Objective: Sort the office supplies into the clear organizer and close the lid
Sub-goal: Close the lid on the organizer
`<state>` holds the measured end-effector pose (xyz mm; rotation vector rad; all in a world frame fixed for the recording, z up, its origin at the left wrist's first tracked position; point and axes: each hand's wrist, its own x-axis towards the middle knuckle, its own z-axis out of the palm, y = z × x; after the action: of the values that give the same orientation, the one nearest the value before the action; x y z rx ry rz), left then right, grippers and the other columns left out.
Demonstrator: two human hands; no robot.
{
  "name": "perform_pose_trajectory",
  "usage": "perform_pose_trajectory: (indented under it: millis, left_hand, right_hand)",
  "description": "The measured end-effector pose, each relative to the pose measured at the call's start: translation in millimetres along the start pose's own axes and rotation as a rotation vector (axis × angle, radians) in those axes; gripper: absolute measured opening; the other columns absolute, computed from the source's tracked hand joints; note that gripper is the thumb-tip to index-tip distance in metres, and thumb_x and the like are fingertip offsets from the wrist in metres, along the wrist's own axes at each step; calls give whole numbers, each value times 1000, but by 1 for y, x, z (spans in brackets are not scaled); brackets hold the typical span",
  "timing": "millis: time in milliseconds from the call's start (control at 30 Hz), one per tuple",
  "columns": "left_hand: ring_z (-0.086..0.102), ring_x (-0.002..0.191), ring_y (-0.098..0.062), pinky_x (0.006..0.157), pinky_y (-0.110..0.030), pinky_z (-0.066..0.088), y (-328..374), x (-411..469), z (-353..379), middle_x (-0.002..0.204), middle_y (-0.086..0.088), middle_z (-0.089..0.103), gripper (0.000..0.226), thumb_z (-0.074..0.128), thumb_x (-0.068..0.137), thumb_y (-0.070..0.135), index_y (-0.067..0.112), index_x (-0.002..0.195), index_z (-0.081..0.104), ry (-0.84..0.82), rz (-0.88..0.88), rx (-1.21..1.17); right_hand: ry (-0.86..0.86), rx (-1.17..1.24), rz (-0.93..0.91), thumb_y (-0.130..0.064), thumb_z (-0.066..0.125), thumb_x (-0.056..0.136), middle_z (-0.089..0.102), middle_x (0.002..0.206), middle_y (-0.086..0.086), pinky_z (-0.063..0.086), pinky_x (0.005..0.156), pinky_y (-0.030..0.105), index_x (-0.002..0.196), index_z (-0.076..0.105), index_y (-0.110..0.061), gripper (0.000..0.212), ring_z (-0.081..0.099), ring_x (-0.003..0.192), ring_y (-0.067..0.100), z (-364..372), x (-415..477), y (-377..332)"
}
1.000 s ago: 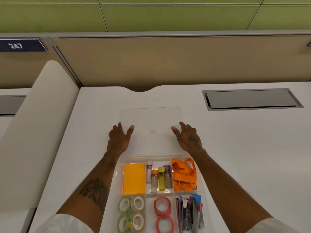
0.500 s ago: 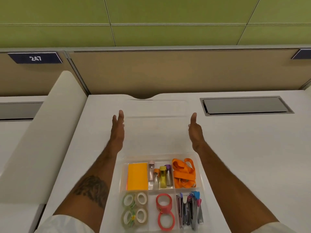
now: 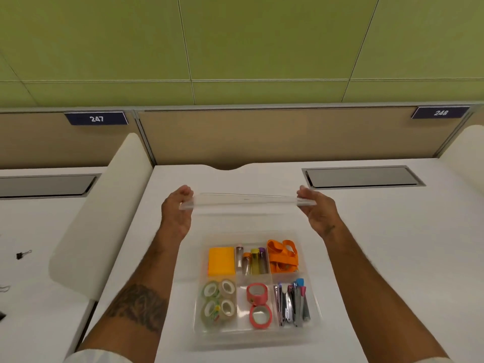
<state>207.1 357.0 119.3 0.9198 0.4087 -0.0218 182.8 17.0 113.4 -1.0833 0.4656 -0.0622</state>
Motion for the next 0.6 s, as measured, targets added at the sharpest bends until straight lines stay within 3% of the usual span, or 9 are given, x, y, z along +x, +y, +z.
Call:
perform_pose_trajectory:
  millis: [67,133,200,267,333,400,433,500,600]
  left_hand:
    - [60,102,-23,85,-27,51,-6,-9,-10,121,-10,54,39,49,95,-1,3,134,50,-4,-25,72]
    - [58,92,-19,80,-28,52,-13,-20,-19,113,-7,54,36,50,95,2,8,130,51,-4,-72,110]
    - [56,85,-17,84,-28,53,-21,-23,-31,92,-6,54,14,50,94,1,8,102,58,-10,-108,133]
    - [53,84,-14,100,-28,48,-29,-28,-39,84,-7,49,20,48,95,0,8,77,51,-23,-95,131]
    - [58,100,-16,111,-31,39,-38,-39,-44,105,-11,54,13,47,98,3,3,92,58,-30,-107,199]
    - [53,125,-19,112,-33,37,-48,-51,-49,139,-8,49,35,47,100,7,1,135,48,-49,-108,360]
    - [46,133,-19,114,-35,35,-53,-57,-53,149,-6,41,47,48,101,8,5,146,37,-73,-89,472]
    - [34,142,-19,117,-36,27,-65,-64,-62,158,-3,29,54,47,102,12,12,152,27,-101,-38,670]
    - [27,145,-19,115,-36,23,-82,-69,-76,160,0,25,54,44,103,18,23,153,25,-88,-14,815]
  right_hand:
    - [4,-59,9,-7,69,84,61,118,15,48,100,38,120,61,0,37,57,114,32,-5,-12,6]
    - [16,-147,22,-11,71,84,54,127,14,44,104,41,131,53,-4,51,52,118,34,-12,-23,11]
    - [9,-298,54,-21,75,82,54,127,14,42,107,44,135,49,-7,60,52,118,32,-21,-32,17]
    - [-26,-399,89,-25,78,80,60,122,21,45,104,45,126,56,-1,57,58,110,29,-29,-40,25]
    - [-30,-441,82,-23,77,80,64,116,24,49,96,41,113,64,1,43,64,101,26,-33,-49,34]
    - [3,-473,57,-20,77,80,68,112,18,51,96,38,113,66,-3,39,64,105,28,-37,-56,45]
    - [10,-469,35,-17,75,81,69,112,16,52,93,36,112,66,-5,34,65,106,28,-38,-59,52]
    - [20,-515,-16,-15,67,88,68,117,12,52,86,31,110,68,-9,23,64,106,25,-43,-66,63]
    - [87,-712,-74,-25,60,94,56,136,5,42,107,42,132,56,-12,41,51,126,23,-54,-76,82]
